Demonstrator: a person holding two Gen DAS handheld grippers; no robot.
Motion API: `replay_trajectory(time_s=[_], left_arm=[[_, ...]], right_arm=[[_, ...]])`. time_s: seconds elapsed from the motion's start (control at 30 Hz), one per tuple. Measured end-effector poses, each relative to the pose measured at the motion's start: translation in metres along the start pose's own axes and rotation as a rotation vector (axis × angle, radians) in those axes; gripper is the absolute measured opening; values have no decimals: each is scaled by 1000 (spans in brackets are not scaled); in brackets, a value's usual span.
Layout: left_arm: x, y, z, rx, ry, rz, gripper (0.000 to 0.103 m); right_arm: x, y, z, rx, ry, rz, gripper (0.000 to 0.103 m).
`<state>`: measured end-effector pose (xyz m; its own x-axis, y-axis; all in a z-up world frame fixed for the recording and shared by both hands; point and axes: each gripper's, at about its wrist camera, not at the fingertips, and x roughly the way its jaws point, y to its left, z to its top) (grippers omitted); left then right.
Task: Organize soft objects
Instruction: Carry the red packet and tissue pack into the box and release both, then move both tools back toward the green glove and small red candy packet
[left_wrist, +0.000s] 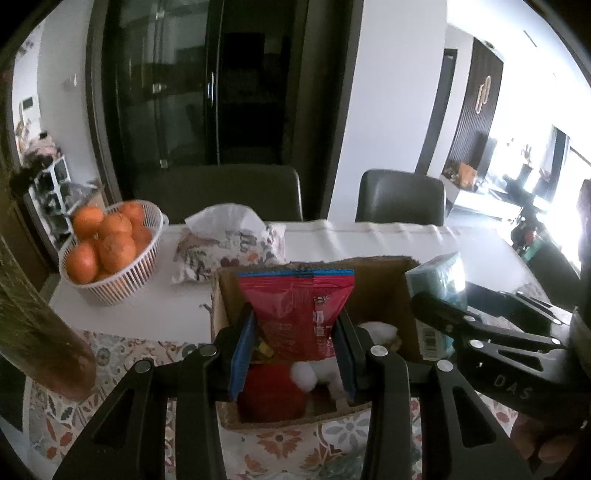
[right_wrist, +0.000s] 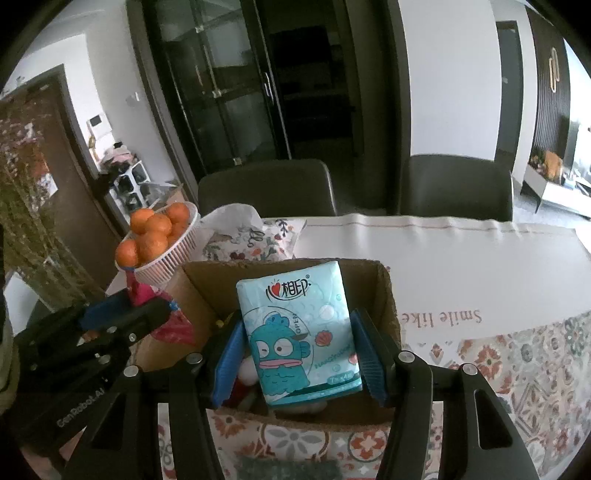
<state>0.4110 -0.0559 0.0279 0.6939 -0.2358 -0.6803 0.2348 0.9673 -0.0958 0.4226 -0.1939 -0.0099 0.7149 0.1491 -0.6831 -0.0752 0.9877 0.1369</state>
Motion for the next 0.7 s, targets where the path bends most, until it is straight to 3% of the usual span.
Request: replay_trajectory(time_s=[0.2, 0.3, 0.53, 0.7], left_arm=[[19, 3, 0, 0, 51, -1, 41], [22, 4, 1, -8, 54, 24, 59], [8, 0, -3, 32, 13, 73, 63], [-7, -5, -11, 61, 4, 57, 63]], right_arm=[[22, -8, -1, 40, 62, 7, 61], [29, -15, -1, 79, 80, -16, 79], [14, -16, -8, 84, 41, -64, 80], [-6, -13, -16, 79, 8, -83, 80]])
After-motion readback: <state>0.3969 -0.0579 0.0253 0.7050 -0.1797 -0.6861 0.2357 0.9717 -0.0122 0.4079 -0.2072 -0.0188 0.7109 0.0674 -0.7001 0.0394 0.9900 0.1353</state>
